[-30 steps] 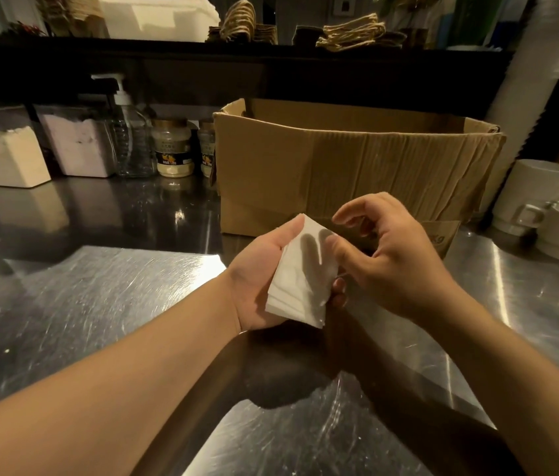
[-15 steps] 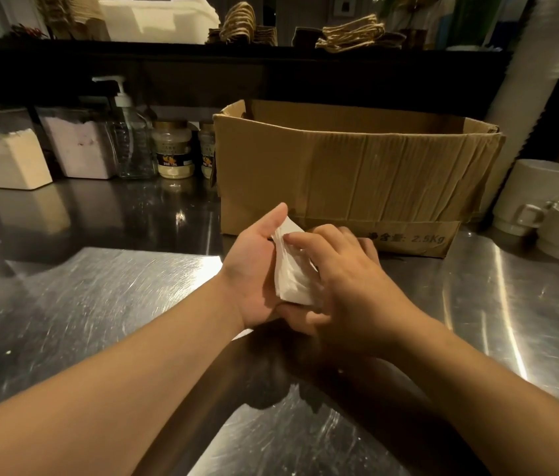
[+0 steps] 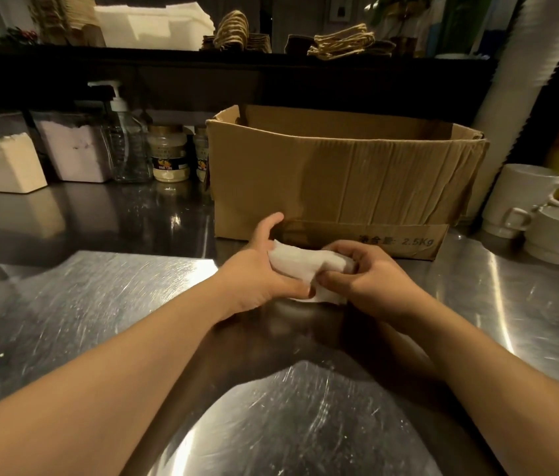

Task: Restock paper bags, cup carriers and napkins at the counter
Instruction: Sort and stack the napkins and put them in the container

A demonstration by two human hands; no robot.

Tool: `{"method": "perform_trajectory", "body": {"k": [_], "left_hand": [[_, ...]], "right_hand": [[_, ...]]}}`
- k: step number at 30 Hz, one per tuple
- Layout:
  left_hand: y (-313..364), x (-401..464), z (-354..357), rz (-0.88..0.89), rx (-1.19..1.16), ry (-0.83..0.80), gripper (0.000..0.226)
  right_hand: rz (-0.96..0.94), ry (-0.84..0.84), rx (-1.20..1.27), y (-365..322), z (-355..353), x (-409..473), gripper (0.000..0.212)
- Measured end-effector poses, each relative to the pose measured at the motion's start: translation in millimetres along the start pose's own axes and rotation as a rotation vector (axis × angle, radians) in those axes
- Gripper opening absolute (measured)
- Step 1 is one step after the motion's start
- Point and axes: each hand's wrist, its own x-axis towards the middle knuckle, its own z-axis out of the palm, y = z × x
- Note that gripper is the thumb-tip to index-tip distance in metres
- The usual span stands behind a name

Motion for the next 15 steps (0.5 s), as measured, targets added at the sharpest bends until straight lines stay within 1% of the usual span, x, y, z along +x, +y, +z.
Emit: {"method": "perform_trajectory", "body": {"k": [2,3,5,7,9,11,13,15], "left_hand": [[-6.5,5.3,-1.9,-0.042,0.062,-0.014,0.091],[-7.9,7.2,-3.4,-0.070,0.073,-0.024,0.080],[-7.9,7.9,-4.7,-0.074,0.065,-0.037,0.066],[-7.6,6.5,-4.0,-0.052,0.063,-0.050,0.060],[-8.1,5.0,-2.0,-0.027,0.076,-0.069,0.062],[-9.3,4.3,-1.3,-0.004,0.100,-0.090,0.070],[-13.0,7.4,-5.1,-0.014,0.077,-0.080,0.079],[-14.7,8.5,-8.1,-0.038,0.059,-0.093,0.083]], "right_hand": [[0.035,-0.045,0.006,4.9,-3.2,3.6,0.020],[0.038,-0.065,-0.013,6.7,-4.9,5.3,0.024],[0.028,-0.090,-0.134,8.4,-8.7,7.3,0.038],[0.026,-0.107,-0.239,8.5,-10.7,6.9,0.053],[0.008,-0.115,-0.275,8.3,-9.5,6.3,0.059],[-0.026,-0.103,-0.267,10.0,-7.5,7.1,0.052],[-0.050,-0.079,-0.206,13.2,-8.0,9.7,0.038],[-0.051,-0.081,-0.145,15.7,-11.2,10.8,0.027]]}}
